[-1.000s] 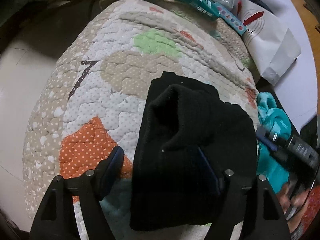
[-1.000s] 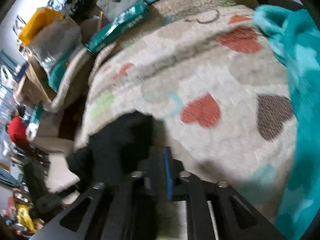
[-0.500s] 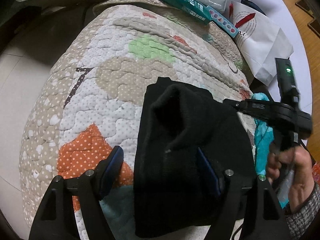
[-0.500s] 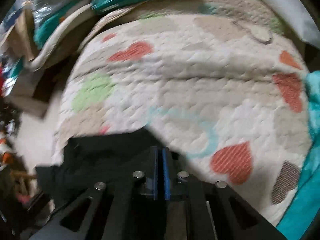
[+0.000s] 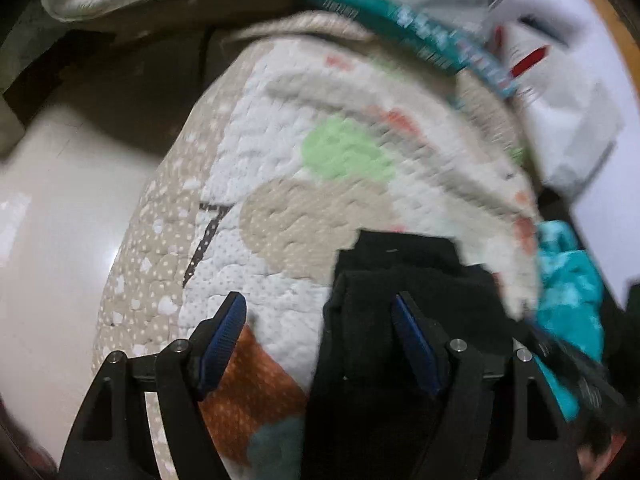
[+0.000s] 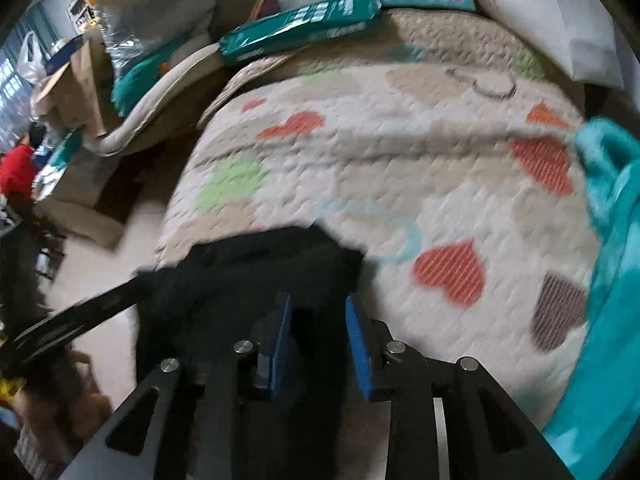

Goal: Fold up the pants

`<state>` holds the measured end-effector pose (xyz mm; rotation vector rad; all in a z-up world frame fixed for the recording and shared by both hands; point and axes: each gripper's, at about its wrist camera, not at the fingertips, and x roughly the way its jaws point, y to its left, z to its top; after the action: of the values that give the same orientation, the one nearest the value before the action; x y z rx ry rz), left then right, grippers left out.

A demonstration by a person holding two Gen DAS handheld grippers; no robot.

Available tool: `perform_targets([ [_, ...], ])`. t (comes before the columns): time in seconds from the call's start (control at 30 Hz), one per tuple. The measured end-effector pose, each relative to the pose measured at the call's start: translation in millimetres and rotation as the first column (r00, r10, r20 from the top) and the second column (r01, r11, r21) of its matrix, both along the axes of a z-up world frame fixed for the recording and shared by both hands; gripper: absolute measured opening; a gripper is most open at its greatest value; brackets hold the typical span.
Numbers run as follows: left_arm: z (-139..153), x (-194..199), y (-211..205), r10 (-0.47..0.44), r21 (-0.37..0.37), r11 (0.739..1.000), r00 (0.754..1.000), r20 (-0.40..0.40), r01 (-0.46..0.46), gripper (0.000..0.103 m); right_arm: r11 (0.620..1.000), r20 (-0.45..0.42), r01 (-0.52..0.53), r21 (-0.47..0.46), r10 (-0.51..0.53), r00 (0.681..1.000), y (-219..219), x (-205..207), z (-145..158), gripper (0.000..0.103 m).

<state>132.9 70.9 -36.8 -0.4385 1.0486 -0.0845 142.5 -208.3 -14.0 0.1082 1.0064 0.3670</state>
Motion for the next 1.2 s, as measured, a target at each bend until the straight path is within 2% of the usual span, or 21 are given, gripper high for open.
perform_targets([
  [0.07,-14,11,1,0.013,-0.009,1.000,0.998,-0.053,-0.013,0.078,1.000,-0.020,0.001,0.005,-0.001,1.000,3,-7,-12,0.033],
  [0.13,-15,15,3,0.015,-0.004,1.000,0.998,-0.061,-0.016,0.080,1.000,-0.022,0.025,0.017,-0.025,0.999,1,-10,-21,0.042],
  [0.2,-10,15,7,0.009,-0.013,1.000,0.998,-0.066,-0.010,0.080,0.997,-0.029,0.062,0.043,-0.061,0.998,-7,-8,-25,0.058],
  [0.3,5,2,28,0.058,-0.068,0.996,0.997,-0.042,-0.060,0.080,0.993,-0.029,0.082,0.087,-0.080,0.996,-19,-7,-20,0.059],
  [0.43,18,-26,38,0.088,-0.064,0.994,0.996,-0.021,-0.089,0.080,0.987,-0.005,0.101,0.122,-0.101,0.995,-35,-19,-7,0.060],
  [0.57,26,-67,20,0.081,0.015,0.997,0.997,0.015,-0.081,0.080,0.979,0.005,0.112,0.169,-0.115,0.993,-45,-45,-3,0.065],
  [0.67,24,-95,-8,0.060,0.116,0.991,0.998,0.037,-0.064,0.080,0.977,0.015,0.115,0.181,-0.120,0.993,-43,-65,-7,0.067],
  [0.7,23,-106,-21,0.046,0.171,0.984,0.998,0.047,-0.053,0.080,0.977,0.017,0.117,0.179,-0.122,0.992,-41,-70,-9,0.067],
  [0.87,17,-135,-55,-0.029,0.320,0.947,0.998,0.056,0.010,0.080,0.983,0.038,0.101,0.153,-0.108,0.993,-31,-85,-12,0.068],
  [1.2,37,-153,-65,-0.030,0.409,0.912,0.990,0.136,-0.029,0.080,0.992,0.096,0.062,0.112,-0.073,0.993,-21,-100,-7,0.069],
])
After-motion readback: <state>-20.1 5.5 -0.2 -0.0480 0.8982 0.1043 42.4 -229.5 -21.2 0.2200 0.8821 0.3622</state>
